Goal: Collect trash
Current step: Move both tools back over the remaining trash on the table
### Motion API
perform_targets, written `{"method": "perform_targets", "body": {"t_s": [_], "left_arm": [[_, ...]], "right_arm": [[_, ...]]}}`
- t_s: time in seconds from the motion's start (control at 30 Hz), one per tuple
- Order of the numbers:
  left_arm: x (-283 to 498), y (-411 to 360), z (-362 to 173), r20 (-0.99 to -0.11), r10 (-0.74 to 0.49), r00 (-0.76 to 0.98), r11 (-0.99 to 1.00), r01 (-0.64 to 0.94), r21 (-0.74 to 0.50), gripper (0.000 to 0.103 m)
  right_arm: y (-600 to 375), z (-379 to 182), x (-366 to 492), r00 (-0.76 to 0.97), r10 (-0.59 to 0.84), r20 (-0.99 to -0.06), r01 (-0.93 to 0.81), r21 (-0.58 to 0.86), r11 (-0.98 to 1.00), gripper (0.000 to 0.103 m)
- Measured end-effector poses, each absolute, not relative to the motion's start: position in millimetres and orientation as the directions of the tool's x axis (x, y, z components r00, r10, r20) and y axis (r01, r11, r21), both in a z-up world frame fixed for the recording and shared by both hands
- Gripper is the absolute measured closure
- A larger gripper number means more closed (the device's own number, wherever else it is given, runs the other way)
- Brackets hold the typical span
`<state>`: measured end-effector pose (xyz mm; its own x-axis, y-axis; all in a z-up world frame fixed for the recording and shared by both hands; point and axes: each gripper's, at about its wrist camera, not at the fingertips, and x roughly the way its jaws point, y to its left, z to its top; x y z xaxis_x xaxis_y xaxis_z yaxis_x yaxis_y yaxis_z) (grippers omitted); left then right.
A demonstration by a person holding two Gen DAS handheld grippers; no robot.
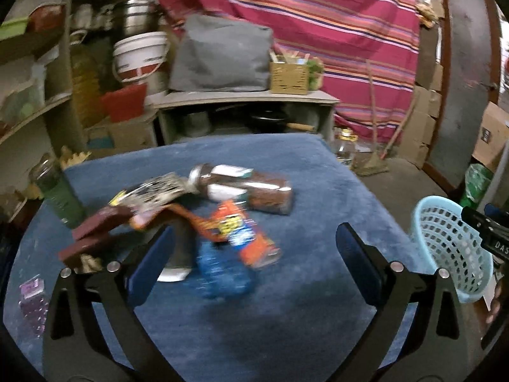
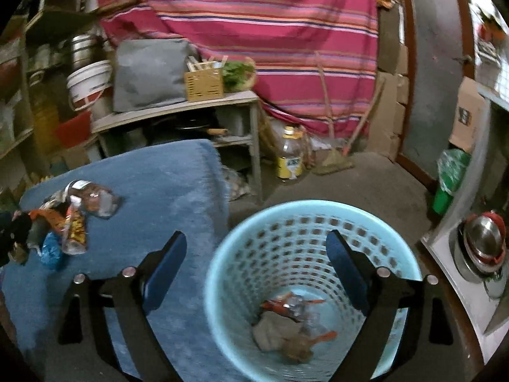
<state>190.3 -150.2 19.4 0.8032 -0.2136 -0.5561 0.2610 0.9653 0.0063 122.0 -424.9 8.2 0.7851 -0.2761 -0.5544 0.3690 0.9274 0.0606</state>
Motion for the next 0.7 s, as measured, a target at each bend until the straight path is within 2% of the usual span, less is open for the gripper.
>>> {"method": "perform_targets", "body": {"t_s": [0.17,0.47,0.7], "left_arm": [[196,-108,14,-0.557,-0.138,0.819,0.979,0.199,0.051,0.006],[212,-27,3,-0.593,-0.052,0.804,0.996,0.085,0.027,0.006],[219,16,-14,-0.614,0.023,0.789,0.995,0.041,0.089,0.006]], "right_arm": [[-384,6,144,0.797,-0.229,-0.559,0.308,0.049,0.95,0.015],[-314,-3,179,0.806,-0.145,-0.574,0.195,0.027,0.98,0.015],[-271,-12,203,0.8,-0.102,-0.591,0.133,0.009,0.991,0.015]]}}
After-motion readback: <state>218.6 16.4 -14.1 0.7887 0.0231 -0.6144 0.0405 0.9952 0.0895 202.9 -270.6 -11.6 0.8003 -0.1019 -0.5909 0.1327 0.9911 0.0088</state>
